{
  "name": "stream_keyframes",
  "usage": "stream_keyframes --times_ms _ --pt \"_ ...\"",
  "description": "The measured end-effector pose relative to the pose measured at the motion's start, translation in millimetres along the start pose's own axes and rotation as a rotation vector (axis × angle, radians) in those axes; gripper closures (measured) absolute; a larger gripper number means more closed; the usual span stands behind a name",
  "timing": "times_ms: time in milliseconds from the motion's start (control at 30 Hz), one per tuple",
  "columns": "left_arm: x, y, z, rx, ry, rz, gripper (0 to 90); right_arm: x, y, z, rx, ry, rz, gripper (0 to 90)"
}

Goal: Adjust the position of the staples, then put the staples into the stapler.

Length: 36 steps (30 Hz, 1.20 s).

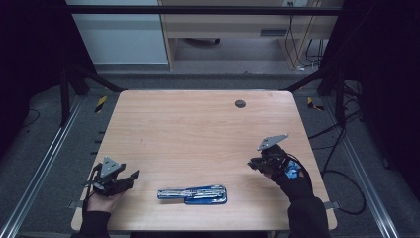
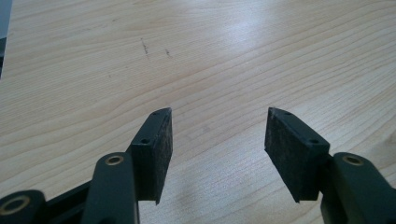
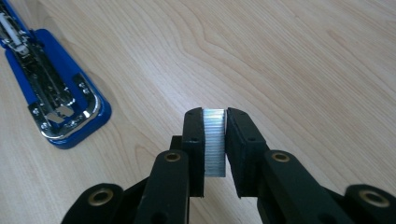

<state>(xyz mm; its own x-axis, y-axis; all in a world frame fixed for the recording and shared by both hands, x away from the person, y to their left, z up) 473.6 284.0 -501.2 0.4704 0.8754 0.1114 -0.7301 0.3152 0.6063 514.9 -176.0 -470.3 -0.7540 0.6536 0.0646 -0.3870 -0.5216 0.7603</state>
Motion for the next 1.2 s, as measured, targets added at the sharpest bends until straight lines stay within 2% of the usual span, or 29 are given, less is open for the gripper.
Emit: stream_keyframes --times_ms 33,300,400,800,967,1200 --pt "-0.3 -0.2 0.1 0.000 -0.001 -0.002 41.6 1.7 -0.6 0.6 -0.002 0.013 0.021 78.0" --pt "-0.3 -0.7 -0.5 0.005 -0.002 -0.008 41.6 8.7 1.4 4.8 0.001 0.038 0.043 77.9" --pt "0.2 -0.9 -1.1 0.002 0.002 -0.009 41.6 15.1 2.8 9.0 0.002 0.080 0.058 77.9" --pt "-0.2 -2.7 -1.4 0.010 -0.002 -0.013 41.6 23.3 3.6 15.8 -0.023 0.116 0.122 77.9" --pt "-0.7 -2.8 -1.5 0.013 -0.006 -0.012 41.6 29.8 5.7 20.3 -0.023 0.164 0.155 77.9" --pt "-0.6 -3.6 -2.2 0.018 -0.003 -0.018 41.5 36.0 7.3 28.9 -0.028 0.199 0.189 77.9"
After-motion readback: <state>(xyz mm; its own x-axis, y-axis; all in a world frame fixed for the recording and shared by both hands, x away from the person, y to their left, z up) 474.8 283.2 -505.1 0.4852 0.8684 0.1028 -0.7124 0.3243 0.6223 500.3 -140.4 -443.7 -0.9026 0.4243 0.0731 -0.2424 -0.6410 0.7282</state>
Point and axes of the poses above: each handheld gripper's, and its own axes: y roughly backward along the jaws, z roughly out of its top, x roughly to its left, the point moved 5 cm from there along -y, roughly forward along the jaws, and after that the axes turned 3 degrees about -y, right-handed, at the moved point
